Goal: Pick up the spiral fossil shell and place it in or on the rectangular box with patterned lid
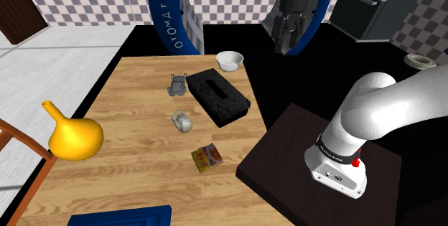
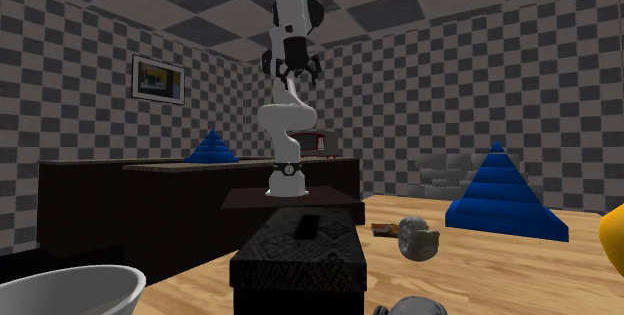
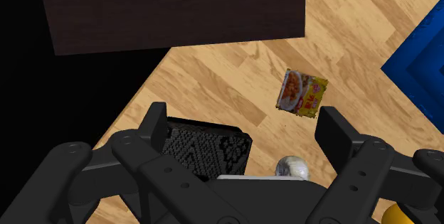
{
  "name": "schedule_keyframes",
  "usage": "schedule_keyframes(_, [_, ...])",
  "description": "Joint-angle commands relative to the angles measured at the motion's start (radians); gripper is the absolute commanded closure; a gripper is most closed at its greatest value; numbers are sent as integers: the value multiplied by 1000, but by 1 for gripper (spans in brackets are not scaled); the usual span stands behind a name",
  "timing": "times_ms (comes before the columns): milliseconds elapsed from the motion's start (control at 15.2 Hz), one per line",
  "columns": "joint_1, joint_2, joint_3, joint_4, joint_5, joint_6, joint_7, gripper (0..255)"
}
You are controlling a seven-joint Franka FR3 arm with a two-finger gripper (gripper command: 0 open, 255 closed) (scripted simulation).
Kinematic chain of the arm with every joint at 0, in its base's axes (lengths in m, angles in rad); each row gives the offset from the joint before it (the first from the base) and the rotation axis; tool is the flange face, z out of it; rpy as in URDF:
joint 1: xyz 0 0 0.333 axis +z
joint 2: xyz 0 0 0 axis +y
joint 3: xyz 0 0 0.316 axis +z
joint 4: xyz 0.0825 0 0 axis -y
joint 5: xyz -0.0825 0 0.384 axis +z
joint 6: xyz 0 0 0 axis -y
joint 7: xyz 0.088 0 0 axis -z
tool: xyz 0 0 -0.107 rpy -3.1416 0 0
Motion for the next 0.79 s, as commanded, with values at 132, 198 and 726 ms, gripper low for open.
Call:
schedule_keyframes(132, [8, 29, 25, -32, 19, 71, 25, 0])
schedule_keyframes(198, [12, 46, 38, -46, 29, 107, 37, 0])
schedule_keyframes(726, [46, 239, 135, -102, 91, 396, 130, 0])
